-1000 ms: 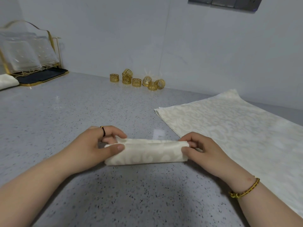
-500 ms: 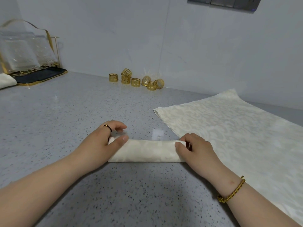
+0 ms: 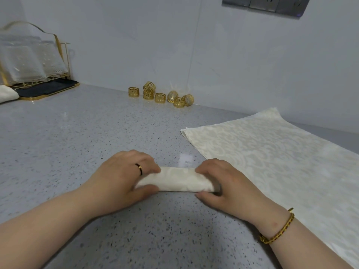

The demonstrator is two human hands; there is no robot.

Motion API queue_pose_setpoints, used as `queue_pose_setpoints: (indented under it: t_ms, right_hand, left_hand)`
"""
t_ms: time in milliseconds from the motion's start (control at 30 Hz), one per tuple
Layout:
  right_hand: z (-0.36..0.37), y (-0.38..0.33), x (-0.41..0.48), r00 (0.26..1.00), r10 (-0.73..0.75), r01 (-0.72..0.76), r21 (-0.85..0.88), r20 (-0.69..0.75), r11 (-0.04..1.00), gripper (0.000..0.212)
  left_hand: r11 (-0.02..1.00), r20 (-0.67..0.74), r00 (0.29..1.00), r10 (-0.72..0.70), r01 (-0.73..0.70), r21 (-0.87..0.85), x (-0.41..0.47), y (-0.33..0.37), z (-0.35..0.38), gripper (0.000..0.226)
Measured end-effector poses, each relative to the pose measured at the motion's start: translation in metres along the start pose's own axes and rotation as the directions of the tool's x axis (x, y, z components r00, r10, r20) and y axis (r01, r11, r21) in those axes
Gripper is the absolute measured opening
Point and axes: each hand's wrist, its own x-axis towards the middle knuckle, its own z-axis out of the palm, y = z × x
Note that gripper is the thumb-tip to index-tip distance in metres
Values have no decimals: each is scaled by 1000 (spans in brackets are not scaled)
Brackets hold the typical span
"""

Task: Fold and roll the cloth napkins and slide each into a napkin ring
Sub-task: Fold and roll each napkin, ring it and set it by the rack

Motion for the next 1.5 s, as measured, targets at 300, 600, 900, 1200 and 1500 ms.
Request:
queue_pose_setpoints:
  t_ms: [300, 600, 900, 1200, 1500]
  right_hand:
    - [-9, -7, 0, 990, 138, -142, 132, 42, 981, 17]
    - [-8, -13, 2, 965, 256, -256, 399, 55, 881, 21]
    - [-2, -7, -1, 988, 156, -156, 235, 19, 959, 23]
    - [-12, -9, -8, 993, -119, 107, -321, -17, 941, 22]
    - [-24, -14, 0, 959, 230, -263, 218, 165, 940, 13]
  left_hand:
    - [961, 30, 977, -211, 213, -178, 3, 5, -3, 64]
    - [996, -36, 997, -70, 72, 50, 6, 11, -5, 64]
    - [998, 44, 998, 49, -51, 47, 25, 41, 11, 37]
    - [999, 55, 998, 24, -26, 29, 27, 41, 14, 36]
    - [998, 52, 998, -28, 31, -57, 24, 38, 17, 44]
